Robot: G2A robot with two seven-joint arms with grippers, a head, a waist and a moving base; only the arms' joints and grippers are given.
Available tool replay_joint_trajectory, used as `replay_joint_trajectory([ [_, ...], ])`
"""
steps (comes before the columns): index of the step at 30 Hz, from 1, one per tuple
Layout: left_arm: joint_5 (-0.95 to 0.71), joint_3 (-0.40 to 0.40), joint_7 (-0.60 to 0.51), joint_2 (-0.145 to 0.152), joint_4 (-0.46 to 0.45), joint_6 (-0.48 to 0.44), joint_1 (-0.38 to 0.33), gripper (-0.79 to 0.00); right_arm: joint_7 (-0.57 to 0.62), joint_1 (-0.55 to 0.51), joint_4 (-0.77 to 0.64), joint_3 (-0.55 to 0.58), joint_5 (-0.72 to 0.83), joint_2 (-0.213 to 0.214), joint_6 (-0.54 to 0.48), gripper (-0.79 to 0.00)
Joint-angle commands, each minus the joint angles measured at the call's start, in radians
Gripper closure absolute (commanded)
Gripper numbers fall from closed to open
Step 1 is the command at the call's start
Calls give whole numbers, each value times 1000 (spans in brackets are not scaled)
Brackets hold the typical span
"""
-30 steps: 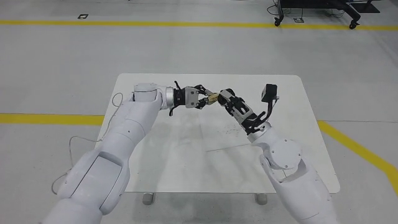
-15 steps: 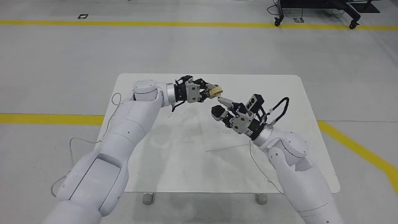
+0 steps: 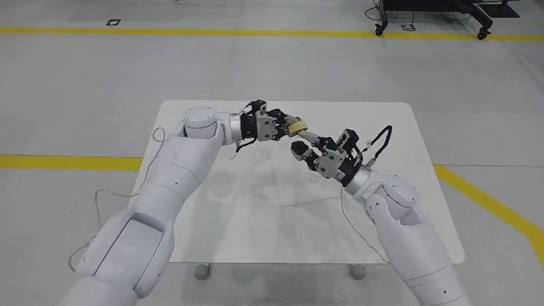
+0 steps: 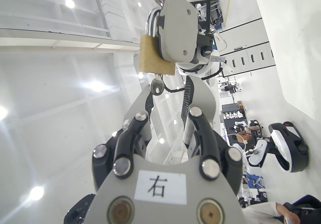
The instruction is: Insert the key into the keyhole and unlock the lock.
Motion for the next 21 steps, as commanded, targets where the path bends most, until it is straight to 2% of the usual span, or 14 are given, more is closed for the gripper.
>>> replay_joint_trajectory([
  [1,0,-4,-2,2,-3,-2,2,0,-5,-1,0,1,0,0,-3,-200],
  [8,10,-7,-8,5,-15,-6,7,0,-13,-9,-7,12,5,3,-12,-65],
  [10,13,-8,-8,5,-17,-9,8,0,-14,-10,-8,14,6,4,-12,-46],
  [16,22,-7,-10,6,-22,-9,11,0,-22,-7,-13,2,-8,4,-12,-62],
  [21,26,-7,-12,6,-22,-6,10,0,-43,-4,-16,-15,-38,4,-18,-40],
])
